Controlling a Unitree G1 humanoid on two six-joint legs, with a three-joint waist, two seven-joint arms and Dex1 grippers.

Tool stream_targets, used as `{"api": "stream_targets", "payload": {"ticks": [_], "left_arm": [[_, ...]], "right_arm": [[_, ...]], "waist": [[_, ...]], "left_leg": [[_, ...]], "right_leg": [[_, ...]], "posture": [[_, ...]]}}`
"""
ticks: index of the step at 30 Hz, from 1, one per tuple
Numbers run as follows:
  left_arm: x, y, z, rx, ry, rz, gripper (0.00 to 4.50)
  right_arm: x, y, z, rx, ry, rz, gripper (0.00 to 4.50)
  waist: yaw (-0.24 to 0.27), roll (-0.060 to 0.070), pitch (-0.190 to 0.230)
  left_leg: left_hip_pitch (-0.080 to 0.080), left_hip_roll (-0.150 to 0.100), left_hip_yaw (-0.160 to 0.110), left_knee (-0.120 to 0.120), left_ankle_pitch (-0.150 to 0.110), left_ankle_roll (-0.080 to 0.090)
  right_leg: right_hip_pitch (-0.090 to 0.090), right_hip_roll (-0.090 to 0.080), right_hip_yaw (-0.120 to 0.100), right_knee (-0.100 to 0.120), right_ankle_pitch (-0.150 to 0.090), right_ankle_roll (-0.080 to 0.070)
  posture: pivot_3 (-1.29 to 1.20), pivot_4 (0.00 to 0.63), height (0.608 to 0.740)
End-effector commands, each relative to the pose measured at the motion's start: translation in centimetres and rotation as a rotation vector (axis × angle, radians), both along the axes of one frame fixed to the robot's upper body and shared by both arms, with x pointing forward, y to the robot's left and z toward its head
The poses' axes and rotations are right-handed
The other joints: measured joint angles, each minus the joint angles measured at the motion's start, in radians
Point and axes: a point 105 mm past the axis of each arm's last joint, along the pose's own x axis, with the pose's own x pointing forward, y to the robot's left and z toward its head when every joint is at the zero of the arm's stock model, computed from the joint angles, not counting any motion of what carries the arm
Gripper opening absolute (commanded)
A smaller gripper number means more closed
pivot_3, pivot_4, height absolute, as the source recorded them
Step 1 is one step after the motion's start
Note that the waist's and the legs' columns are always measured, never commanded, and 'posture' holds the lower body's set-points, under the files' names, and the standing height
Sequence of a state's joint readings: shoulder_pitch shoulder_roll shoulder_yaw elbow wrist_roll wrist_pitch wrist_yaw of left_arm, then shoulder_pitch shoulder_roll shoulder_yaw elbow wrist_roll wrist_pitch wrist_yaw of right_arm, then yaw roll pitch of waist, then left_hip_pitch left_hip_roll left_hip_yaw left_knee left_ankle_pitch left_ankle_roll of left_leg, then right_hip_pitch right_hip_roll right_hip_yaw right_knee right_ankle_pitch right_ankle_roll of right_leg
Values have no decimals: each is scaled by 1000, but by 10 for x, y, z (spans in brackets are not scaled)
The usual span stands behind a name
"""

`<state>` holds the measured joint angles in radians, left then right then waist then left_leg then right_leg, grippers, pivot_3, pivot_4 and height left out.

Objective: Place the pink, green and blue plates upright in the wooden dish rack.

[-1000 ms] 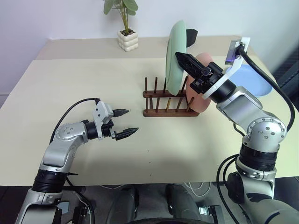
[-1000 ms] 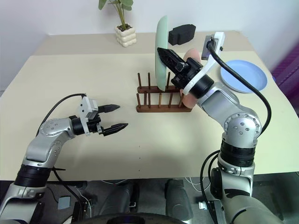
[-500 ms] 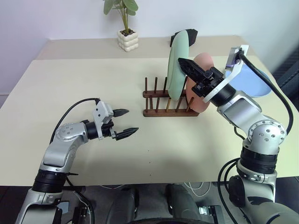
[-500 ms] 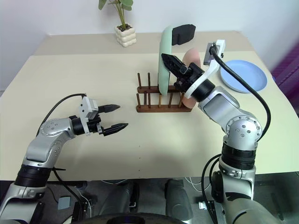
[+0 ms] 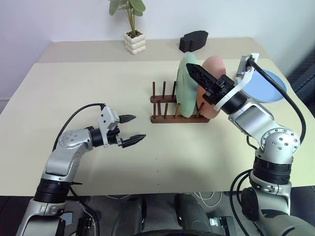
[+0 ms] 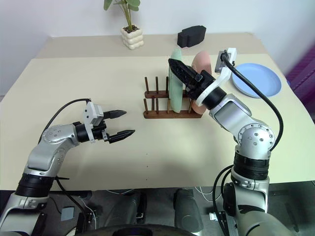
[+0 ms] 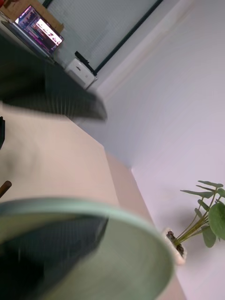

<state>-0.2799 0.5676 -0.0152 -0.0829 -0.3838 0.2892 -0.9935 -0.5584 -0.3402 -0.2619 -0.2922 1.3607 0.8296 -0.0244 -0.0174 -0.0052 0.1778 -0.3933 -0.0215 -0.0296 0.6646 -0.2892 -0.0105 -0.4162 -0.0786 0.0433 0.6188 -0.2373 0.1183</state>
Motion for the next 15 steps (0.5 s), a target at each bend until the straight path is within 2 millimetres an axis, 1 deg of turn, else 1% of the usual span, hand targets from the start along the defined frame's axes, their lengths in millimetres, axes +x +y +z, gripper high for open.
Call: {"api": "stream_targets", "payload": {"ticks": [1,5,11,15], "left_arm": [[-2,-2,11,-15,-45,-12,4500],[-2,-3,11,-15,-44,-13,4500],[-2,-3,11,-15,-44,-15,4500],[-1,-4,11,-16,-43,-17,4500]], "right_arm": [[-5,-5,13,30,-55,-12,4466],[-6,-6,15,24,-65,-17,4466],[-10,-5,25,-39,-129,-19,4466],[-15,-6,41,-90,-211,-29,4466]], "waist": [[0,0,0],[0,0,0],[0,0,0],[0,0,0]], "left_leg": [[0,0,0,0,0,0],[0,0,0,0,0,0],[0,0,0,0,0,0],[0,0,0,0,0,0]], "right_leg": [[0,0,0,0,0,0],[0,0,0,0,0,0],[0,0,0,0,0,0],[0,0,0,0,0,0]], "posture": [[0,150,740],[0,150,740],[0,150,740],[0,150,740]]}}
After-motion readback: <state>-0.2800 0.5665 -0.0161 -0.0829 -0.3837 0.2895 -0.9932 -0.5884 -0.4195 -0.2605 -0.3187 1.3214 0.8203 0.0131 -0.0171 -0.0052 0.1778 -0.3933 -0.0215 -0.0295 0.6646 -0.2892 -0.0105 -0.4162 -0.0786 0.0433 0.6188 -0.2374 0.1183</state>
